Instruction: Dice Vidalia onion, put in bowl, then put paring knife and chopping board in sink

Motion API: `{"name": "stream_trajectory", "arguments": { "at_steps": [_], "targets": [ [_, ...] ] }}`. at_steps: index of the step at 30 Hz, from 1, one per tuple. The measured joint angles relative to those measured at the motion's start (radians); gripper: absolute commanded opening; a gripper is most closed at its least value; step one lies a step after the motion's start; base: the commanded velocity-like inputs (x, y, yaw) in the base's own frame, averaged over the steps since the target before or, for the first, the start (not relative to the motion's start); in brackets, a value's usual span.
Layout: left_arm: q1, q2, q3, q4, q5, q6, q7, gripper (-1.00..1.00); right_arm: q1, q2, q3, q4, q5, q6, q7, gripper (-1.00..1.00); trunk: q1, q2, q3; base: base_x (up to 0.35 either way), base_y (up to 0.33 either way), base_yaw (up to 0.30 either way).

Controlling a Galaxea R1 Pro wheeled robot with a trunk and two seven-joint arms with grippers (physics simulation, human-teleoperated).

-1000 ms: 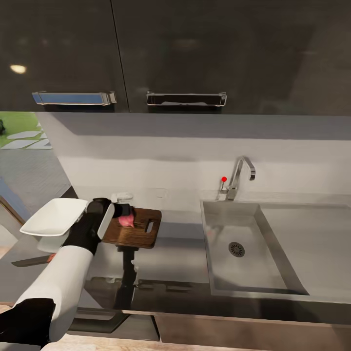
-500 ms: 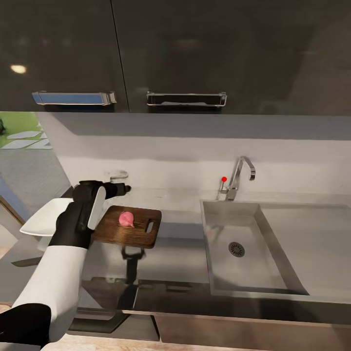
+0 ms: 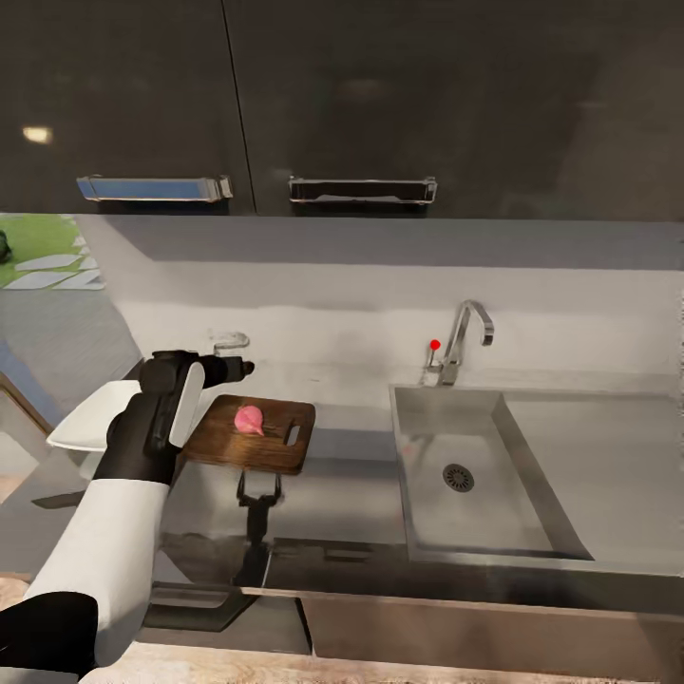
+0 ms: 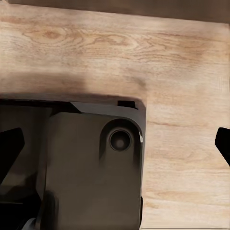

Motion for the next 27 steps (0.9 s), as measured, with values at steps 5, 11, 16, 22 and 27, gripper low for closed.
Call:
{"name": "stream_trajectory", "arguments": {
  "at_steps": [5, 11, 16, 22, 27],
  "targets": [
    [0.001, 0.001, 0.000, 0.015, 0.000, 0.000, 0.000, 1.00, 0.000, -0.001, 0.000, 0.000, 0.000, 0.000, 0.000, 1.00, 0.000, 0.000, 0.000, -0.318, 0.000, 0.000],
    [0.001, -0.001, 0.000, 0.039, -0.001, -0.002, 0.000, 1.00, 0.000, -0.002, 0.000, 0.000, 0.001, -0.003, 0.000, 1.00, 0.000, 0.000, 0.000, -0.333, 0.000, 0.000],
    [0.001, -0.002, 0.000, 0.043, -0.001, -0.002, 0.000, 1.00, 0.000, -0.003, 0.000, 0.000, 0.001, -0.004, 0.000, 1.00, 0.000, 0.000, 0.000, -0.335, 0.000, 0.000],
    [0.001, -0.002, 0.000, 0.053, -0.001, -0.002, 0.000, 1.00, 0.000, -0.002, 0.000, 0.000, 0.001, -0.004, 0.000, 1.00, 0.000, 0.000, 0.000, -0.335, 0.000, 0.000],
    [0.001, -0.002, 0.000, 0.087, -0.001, -0.002, 0.000, 1.00, 0.000, -0.002, 0.000, 0.000, 0.001, -0.004, 0.000, 1.00, 0.000, 0.000, 0.000, -0.335, 0.000, 0.000]
  ]
}}
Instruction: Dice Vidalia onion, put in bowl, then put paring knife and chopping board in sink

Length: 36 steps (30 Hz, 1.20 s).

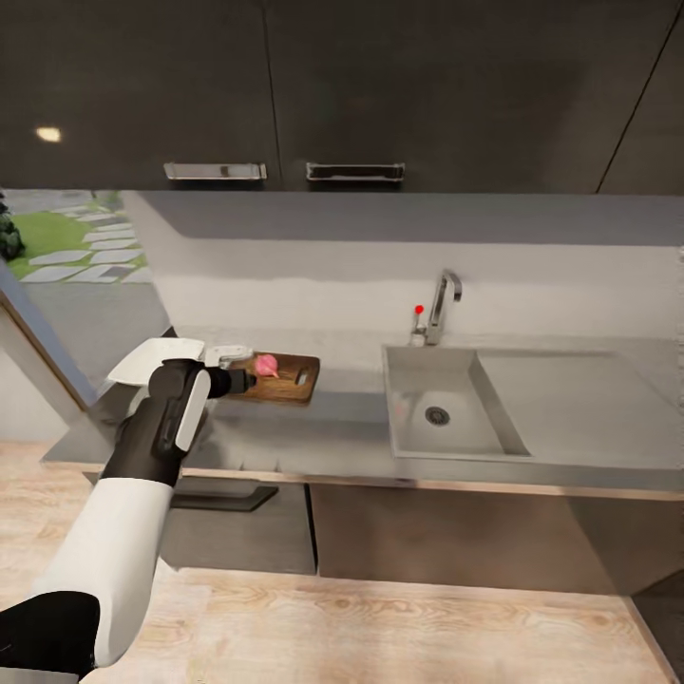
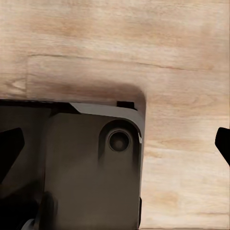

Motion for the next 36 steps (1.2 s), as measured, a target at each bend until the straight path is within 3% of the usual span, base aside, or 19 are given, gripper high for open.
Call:
{"name": "stream_trajectory", "arguments": {
  "at_steps": [23, 33, 36],
  "targets": [
    [0.000, 0.000, 0.000, 0.072, 0.000, -0.003, -0.002, 1.00, 0.000, 0.000, 0.000, 0.000, 0.000, 0.000, 0.000, 1.00, 0.000, 0.000, 0.000, -0.335, 0.000, 0.000],
    [0.000, -0.001, -0.001, 0.148, 0.000, -0.039, -0.003, 1.00, 0.000, 0.000, 0.000, 0.000, 0.000, 0.000, 0.000, 1.00, 0.000, 0.000, 0.000, -0.335, 0.000, 0.000],
    [0.000, -0.001, -0.001, 0.232, 0.000, -0.127, -0.003, 1.00, 0.000, 0.000, 0.000, 0.000, 0.000, 0.000, 0.000, 1.00, 0.000, 0.000, 0.000, -0.335, 0.000, 0.000]
  ]
}}
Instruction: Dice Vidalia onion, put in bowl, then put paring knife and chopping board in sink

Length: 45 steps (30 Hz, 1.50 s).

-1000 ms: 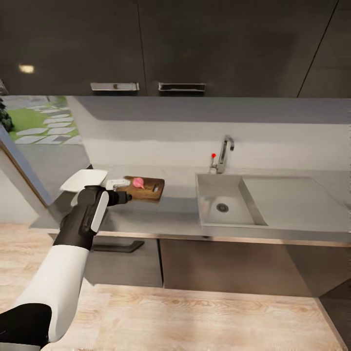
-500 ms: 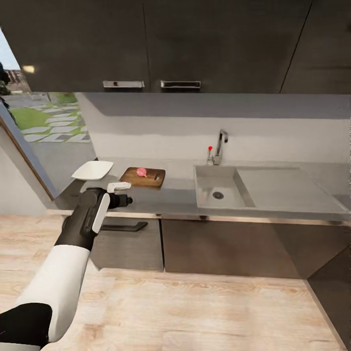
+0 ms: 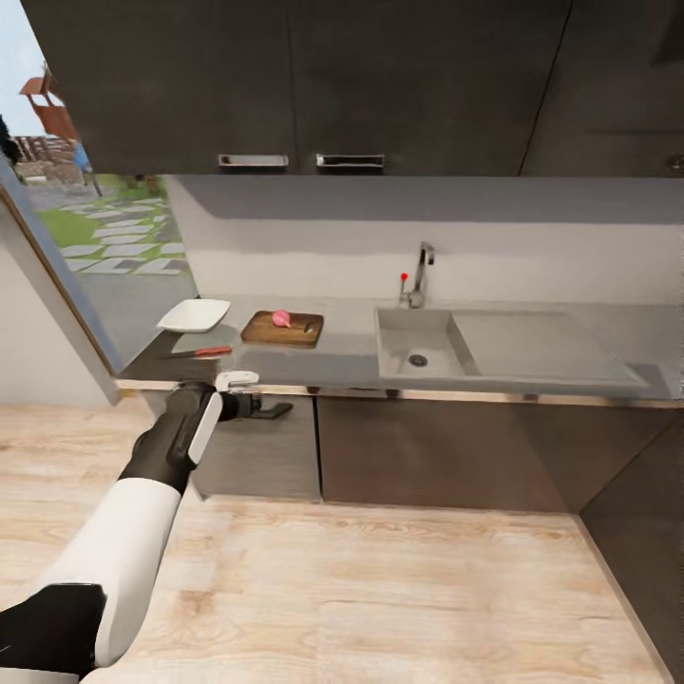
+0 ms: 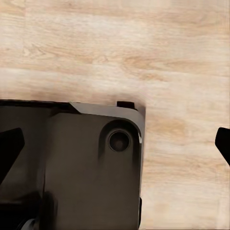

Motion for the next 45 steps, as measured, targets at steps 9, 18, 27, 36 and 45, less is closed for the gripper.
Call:
{"name": "stream_trajectory", "arguments": {
  "at_steps": [9, 18, 27, 36, 45],
  "targets": [
    [0.000, 0.000, 0.000, 0.194, 0.000, -0.142, 0.001, 1.00, 0.000, 0.000, 0.000, 0.000, 0.000, 0.000, 0.000, 1.00, 0.000, 0.000, 0.000, -0.304, 0.000, 0.000],
    [0.000, 0.000, 0.000, 0.543, 0.000, -0.473, 0.001, 1.00, 0.000, -0.001, 0.000, 0.000, 0.000, 0.000, -0.001, 1.00, 0.000, 0.000, 0.000, -0.129, 0.000, 0.000],
    [0.001, 0.001, -0.002, 0.943, 0.000, -0.826, 0.001, 1.00, 0.000, -0.001, -0.003, -0.001, -0.001, -0.001, -0.002, 1.00, -0.001, 0.000, 0.000, -0.010, 0.000, 0.000],
    [0.117, 0.017, 0.000, 1.002, 0.007, -1.162, 0.005, 1.00, 0.000, -0.007, -0.006, -0.002, -0.002, -0.032, -0.002, 1.00, -0.001, 0.000, 0.000, 0.000, 0.000, 0.000],
    [0.413, 0.024, -0.001, 1.007, 0.012, -1.721, 0.006, 1.00, 0.000, -0.008, -0.010, -0.011, -0.002, -0.036, -0.003, 1.00, -0.001, 0.000, 0.000, 0.000, 0.000, 0.000]
  ]
}}
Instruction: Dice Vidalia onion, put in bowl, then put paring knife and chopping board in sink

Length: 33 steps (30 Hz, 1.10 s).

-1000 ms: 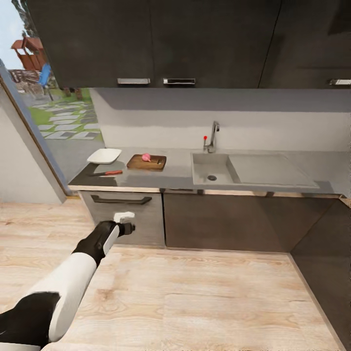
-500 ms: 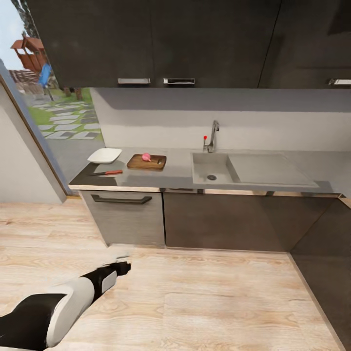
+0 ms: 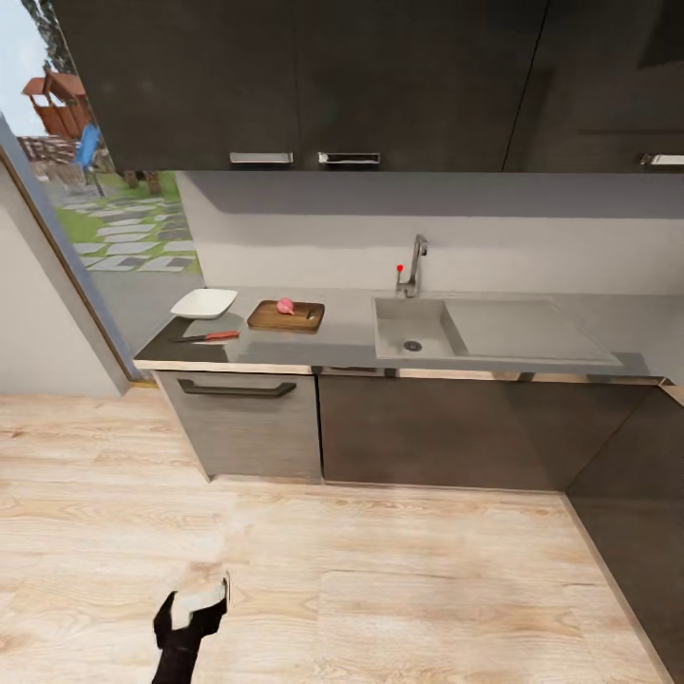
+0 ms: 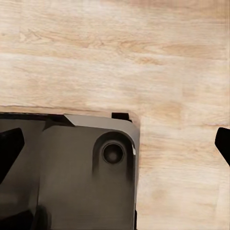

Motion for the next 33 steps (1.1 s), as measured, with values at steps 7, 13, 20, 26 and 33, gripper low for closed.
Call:
{"name": "stream_trajectory", "arguments": {
  "at_steps": [7, 13, 20, 26, 33],
  "targets": [
    [0.182, -0.002, 0.000, 0.001, -0.001, -0.194, -0.001, 1.00, 0.000, -0.003, -0.004, -0.142, -0.001, 0.010, -0.052, 1.00, 0.000, 0.000, 0.000, 0.000, 0.000, 0.000],
    [0.216, 0.001, 0.000, -0.001, -0.006, -0.194, -0.001, 1.00, 0.000, -0.001, -0.008, -0.346, -0.005, 0.072, -0.126, 1.00, 0.000, 0.000, 0.000, 0.000, 0.000, 0.000],
    [0.218, 0.004, -0.001, -0.004, -0.006, -0.194, 0.000, 1.00, 0.000, 0.004, -0.003, -0.365, -0.007, -0.075, -0.124, 1.00, 0.000, 0.000, 0.000, 0.000, 0.000, 0.000],
    [0.218, 0.005, 0.000, -0.004, -0.006, -0.194, 0.001, 1.00, 0.000, 0.002, -0.003, -0.324, -0.007, -0.169, -0.119, 1.00, 0.000, 0.000, 0.000, 0.000, 0.000, 0.000],
    [0.218, 0.005, -0.001, -0.005, -0.006, -0.189, 0.002, 1.00, 0.000, 0.005, 0.001, -0.214, -0.006, -0.472, -0.094, 1.00, 0.000, 0.000, 0.000, 0.000, 0.000, 0.000]
  ]
}}
